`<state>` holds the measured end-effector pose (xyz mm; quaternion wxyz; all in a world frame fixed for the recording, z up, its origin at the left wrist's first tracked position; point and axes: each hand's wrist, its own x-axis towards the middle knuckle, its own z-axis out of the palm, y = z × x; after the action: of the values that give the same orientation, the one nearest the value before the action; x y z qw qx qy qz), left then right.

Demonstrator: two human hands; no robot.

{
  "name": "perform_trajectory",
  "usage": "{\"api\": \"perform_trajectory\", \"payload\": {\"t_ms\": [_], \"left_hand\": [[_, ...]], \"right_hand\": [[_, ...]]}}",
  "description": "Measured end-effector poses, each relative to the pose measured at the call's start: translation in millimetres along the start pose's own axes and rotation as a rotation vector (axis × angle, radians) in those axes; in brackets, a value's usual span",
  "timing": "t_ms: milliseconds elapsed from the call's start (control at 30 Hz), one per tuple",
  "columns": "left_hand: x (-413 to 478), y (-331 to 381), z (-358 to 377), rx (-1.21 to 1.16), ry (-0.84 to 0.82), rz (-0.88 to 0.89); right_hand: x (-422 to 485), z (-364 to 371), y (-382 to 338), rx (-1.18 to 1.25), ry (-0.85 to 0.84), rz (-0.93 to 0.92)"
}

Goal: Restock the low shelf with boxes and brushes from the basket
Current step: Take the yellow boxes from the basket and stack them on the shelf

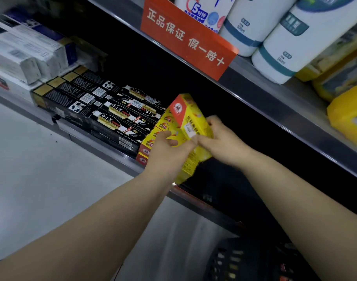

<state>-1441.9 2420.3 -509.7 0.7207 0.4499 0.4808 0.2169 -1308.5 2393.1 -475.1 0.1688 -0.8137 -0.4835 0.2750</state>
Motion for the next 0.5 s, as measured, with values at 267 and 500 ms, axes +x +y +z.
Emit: {"api": "perform_trajectory", "payload": {"t_ms": [267, 500], "left_hand": [[-2, -14, -7, 1.043, -0.225, 0.168], [0, -26, -5, 1.298, -0.261, 0.224]], "right_hand": [[76, -10, 44, -0.206, 0.246, 0.125], [111, 24, 59, -0.222, 0.032, 0.178]]}}
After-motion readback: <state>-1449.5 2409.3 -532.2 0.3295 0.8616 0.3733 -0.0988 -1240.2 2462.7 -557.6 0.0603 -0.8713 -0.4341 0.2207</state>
